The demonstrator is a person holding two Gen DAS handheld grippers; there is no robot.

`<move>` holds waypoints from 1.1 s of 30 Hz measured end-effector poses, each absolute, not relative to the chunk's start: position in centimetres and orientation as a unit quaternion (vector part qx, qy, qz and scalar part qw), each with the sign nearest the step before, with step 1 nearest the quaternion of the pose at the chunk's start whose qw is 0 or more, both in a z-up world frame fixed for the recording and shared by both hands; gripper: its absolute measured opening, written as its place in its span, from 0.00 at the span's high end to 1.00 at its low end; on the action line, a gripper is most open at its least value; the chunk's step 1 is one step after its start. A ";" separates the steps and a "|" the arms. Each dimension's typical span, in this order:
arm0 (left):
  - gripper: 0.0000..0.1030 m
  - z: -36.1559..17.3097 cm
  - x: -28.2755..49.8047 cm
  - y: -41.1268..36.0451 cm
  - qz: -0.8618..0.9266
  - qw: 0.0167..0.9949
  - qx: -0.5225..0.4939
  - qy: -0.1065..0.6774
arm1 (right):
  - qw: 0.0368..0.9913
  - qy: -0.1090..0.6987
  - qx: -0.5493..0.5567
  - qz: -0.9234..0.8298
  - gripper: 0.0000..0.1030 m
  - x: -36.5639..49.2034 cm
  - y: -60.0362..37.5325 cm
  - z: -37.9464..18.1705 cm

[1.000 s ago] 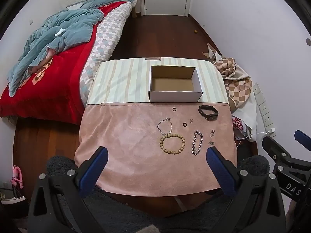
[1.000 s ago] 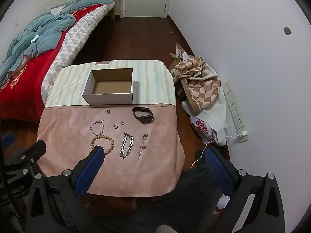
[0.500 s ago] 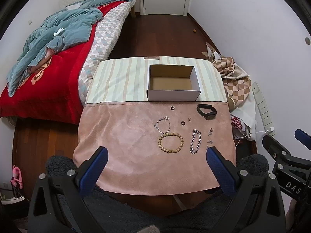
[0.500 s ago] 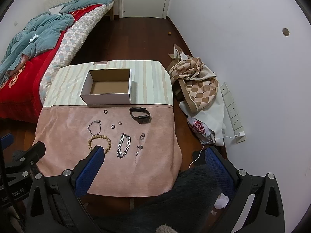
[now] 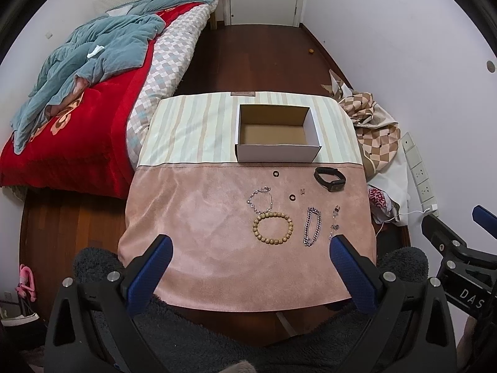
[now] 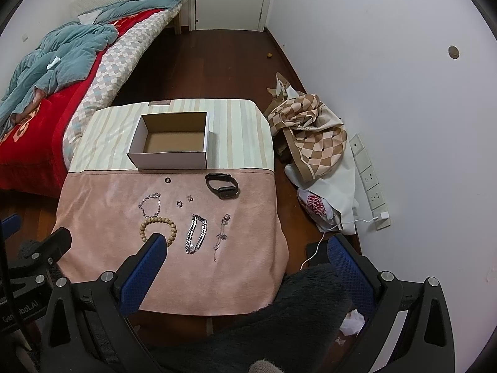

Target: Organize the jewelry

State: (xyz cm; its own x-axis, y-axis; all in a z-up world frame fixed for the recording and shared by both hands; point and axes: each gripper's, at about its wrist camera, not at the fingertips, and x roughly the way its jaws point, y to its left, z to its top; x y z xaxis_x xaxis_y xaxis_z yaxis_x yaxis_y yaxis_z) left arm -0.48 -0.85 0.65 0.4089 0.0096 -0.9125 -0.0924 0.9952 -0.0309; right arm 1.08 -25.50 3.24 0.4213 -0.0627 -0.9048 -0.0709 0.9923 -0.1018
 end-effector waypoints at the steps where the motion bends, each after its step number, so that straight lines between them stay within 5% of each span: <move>1: 0.00 0.7 -0.5 -0.9 0.030 0.839 -0.038 0.542 | 0.841 0.538 -0.063 0.003 0.00 1.1 -25.4 3.2; 33: 0.00 1.9 -1.2 -0.4 0.032 0.846 -0.038 0.531 | 0.848 0.525 -0.067 0.001 0.00 0.3 -25.4 5.0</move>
State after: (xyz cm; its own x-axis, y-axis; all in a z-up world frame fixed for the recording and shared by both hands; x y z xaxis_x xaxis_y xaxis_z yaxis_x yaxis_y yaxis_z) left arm -1.15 -0.37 1.92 0.4345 0.0140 -0.9006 -0.0955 0.9950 -0.0306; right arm 0.25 -25.42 5.01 0.4489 -0.0699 -0.8908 -0.0718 0.9909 -0.1140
